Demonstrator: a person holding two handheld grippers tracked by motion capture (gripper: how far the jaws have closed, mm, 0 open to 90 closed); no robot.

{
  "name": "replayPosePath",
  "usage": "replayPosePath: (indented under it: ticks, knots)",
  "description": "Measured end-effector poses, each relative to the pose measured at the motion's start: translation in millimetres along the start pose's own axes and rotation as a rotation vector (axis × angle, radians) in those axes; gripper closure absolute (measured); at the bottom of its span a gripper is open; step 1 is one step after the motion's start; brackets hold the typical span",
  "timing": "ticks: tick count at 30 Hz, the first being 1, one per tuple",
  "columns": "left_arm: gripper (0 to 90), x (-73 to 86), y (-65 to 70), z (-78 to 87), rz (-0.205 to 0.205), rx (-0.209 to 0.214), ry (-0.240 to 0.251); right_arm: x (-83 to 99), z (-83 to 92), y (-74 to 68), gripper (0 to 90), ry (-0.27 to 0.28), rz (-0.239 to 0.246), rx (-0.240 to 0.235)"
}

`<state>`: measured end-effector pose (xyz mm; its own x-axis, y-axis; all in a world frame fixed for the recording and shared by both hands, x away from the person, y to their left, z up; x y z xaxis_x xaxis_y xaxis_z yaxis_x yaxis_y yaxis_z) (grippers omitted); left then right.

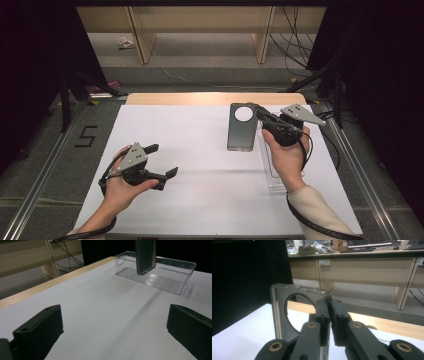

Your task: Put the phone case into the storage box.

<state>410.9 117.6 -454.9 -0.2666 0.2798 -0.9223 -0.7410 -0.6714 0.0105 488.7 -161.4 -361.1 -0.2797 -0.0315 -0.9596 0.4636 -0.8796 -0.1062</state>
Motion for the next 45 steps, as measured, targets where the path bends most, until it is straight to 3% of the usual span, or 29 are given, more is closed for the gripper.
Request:
replayPosePath:
  ticks: [45]
  knots:
    - [0.0, 0.5, -0.6, -0.6, -0.001, -0.003, 0.000, -10.7, 8.8, 26.1, 85.4, 0.030, -0.014, 0.052]
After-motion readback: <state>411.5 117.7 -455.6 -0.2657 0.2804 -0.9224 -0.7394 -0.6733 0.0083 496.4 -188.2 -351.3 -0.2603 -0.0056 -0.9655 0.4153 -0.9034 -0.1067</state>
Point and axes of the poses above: each handheld gripper's, and its own axes: z roughly backward along the jaws, x roughly out of its underside, y roughly to its right, the point moved 10 cm from there along -z, roughly forward along the jaws, and after that the axes turned 3 degrees about -y, right-handed, at the moved point
